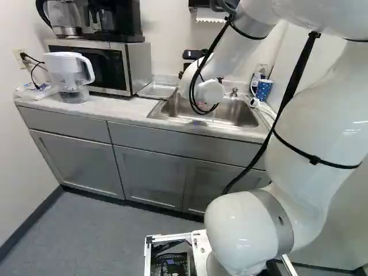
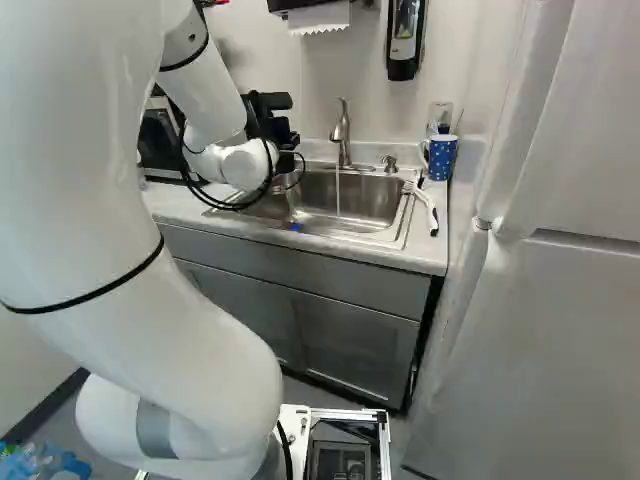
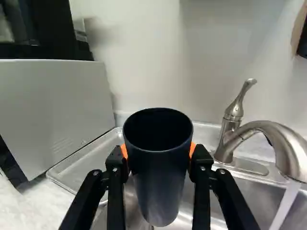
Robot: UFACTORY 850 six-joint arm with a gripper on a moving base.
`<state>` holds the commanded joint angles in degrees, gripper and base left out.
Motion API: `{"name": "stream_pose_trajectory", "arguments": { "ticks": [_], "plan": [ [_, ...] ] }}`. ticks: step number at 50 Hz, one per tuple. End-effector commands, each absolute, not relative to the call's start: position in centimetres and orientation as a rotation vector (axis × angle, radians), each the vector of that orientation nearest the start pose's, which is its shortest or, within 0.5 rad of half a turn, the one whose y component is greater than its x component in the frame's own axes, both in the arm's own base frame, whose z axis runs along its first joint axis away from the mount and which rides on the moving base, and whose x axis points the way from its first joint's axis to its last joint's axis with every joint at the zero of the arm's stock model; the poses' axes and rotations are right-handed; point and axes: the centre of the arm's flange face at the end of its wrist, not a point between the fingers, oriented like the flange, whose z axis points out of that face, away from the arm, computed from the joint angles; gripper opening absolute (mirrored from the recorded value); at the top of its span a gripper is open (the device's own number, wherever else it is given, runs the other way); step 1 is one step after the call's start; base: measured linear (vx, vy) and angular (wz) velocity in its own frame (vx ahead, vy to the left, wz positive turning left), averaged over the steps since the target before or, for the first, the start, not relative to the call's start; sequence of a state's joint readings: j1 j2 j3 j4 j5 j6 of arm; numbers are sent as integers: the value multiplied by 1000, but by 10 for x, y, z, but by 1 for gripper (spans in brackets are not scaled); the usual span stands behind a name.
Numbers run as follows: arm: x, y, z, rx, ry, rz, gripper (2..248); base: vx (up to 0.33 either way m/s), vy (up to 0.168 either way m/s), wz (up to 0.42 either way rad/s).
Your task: Rinse the cup and place it in the tray
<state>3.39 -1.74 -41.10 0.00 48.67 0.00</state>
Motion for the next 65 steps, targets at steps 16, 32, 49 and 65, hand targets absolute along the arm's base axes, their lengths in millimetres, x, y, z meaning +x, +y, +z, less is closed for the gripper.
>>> {"name": "stream_pose_trajectory", "arguments": {
  "ticks": [16,32,49,65],
  "plan": [
    [485,6,500,-2292,-13,-2137,126,0,0,0],
    [478,-16,483,-2353,40,-2116,126,0,0,0],
    [458,-37,466,-2404,97,-2101,126,0,0,0],
    [451,-58,451,-2447,157,-2095,126,0,0,0]
  ]
}}
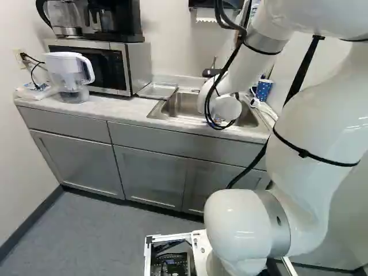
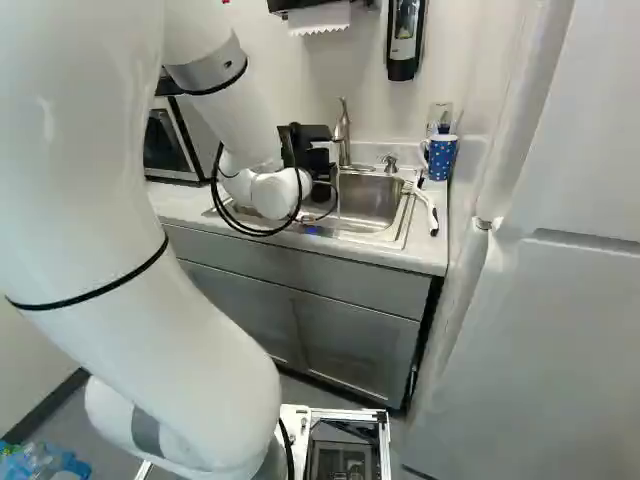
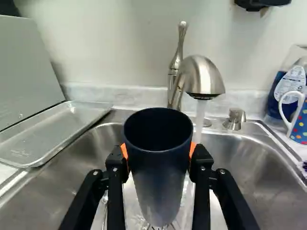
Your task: Rinse the cup and place it in the tray
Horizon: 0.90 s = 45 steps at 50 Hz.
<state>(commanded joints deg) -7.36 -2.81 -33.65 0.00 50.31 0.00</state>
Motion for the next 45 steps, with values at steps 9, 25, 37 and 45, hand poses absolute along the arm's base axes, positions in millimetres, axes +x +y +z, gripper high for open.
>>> {"name": "stream_pose_trajectory", "arguments": {
  "ticks": [9,25,37,45],
  "plan": [
    [453,-71,442,-2467,193,-2095,126,0,0,0],
    [455,-93,437,-2497,253,-2098,126,0,0,0],
    [455,-93,437,-2497,253,-2098,126,0,0,0],
    [455,-93,437,-2497,253,-2098,126,0,0,0]
  ]
}}
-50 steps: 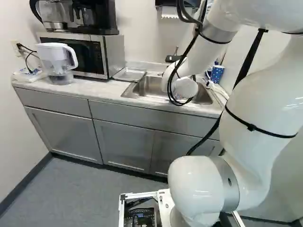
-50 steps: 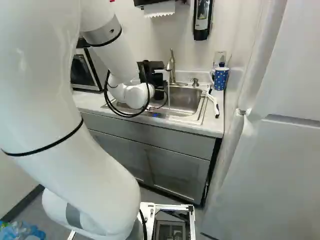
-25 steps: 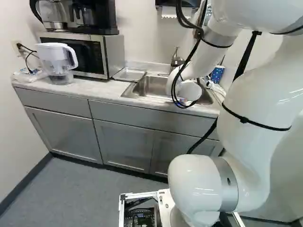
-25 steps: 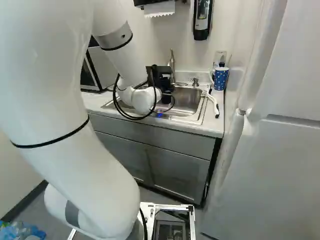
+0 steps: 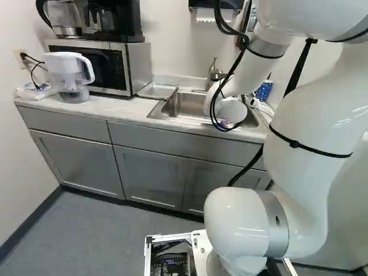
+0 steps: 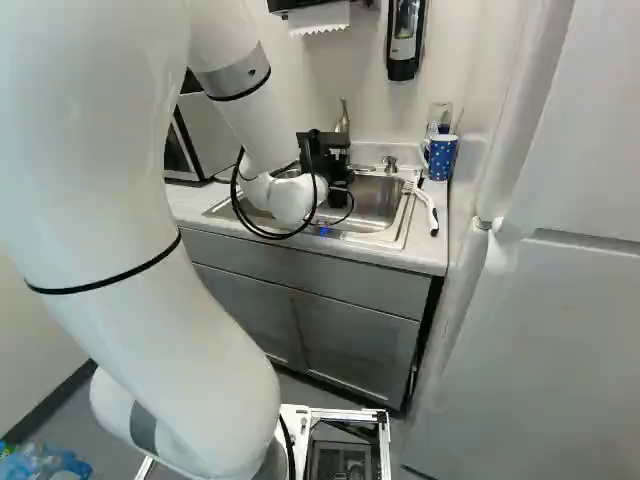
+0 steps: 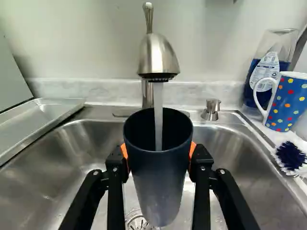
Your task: Rinse the cup and place it in the tray
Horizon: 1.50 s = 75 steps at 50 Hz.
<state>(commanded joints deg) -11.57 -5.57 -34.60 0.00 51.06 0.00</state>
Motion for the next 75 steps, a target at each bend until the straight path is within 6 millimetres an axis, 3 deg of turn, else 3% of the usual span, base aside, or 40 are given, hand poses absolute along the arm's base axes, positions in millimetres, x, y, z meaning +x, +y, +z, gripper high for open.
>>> {"name": "stream_pose_trajectory", "arguments": {
  "ticks": [75],
  "plan": [
    [455,-93,437,-2497,253,-2098,126,0,0,0]
  ]
}}
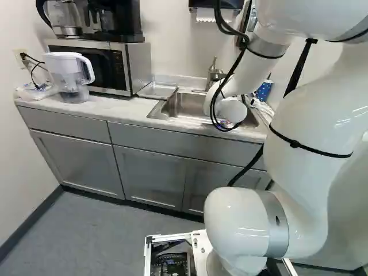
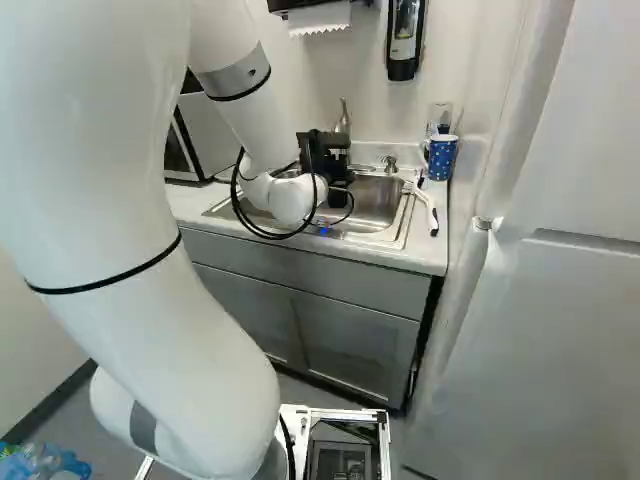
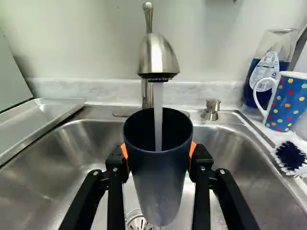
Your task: Rinse the cup and place it in the tray
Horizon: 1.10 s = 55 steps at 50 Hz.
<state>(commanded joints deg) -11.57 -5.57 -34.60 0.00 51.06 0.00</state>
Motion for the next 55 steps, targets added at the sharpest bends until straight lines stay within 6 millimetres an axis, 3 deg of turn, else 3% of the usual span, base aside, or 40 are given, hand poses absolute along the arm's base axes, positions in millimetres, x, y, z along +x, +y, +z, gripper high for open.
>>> {"name": "stream_pose_trajectory", "arguments": {
  "ticks": [55],
  "plan": [
    [455,-93,437,-2497,253,-2098,126,0,0,0]
  ]
}}
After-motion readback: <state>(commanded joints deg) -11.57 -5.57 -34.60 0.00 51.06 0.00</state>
